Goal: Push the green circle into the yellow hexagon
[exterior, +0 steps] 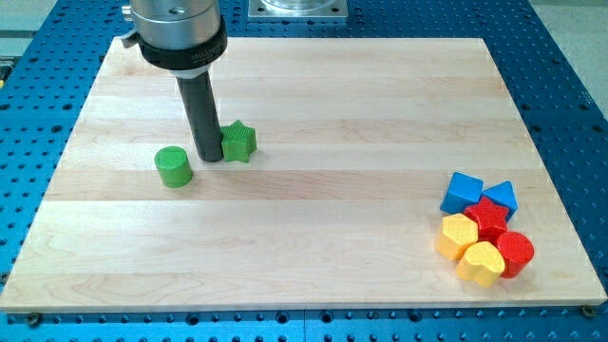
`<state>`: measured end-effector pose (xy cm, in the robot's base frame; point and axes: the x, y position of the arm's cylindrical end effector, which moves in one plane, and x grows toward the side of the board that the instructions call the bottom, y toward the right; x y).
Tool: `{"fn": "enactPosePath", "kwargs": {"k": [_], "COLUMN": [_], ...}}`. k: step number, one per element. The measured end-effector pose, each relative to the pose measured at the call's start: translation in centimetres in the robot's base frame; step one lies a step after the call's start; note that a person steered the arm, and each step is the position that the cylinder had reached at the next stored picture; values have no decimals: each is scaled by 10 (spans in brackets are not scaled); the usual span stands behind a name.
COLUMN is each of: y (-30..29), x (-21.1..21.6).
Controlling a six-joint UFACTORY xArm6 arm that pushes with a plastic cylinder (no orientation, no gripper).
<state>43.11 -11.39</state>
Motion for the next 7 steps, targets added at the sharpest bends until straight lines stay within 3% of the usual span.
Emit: {"fn": "enactPosePath", "kwargs": {"k": [1,2,3,4,5,7], "y": [-101,-127,-85,52,40,-89], "x": [10,10,30,33,33,55]}}
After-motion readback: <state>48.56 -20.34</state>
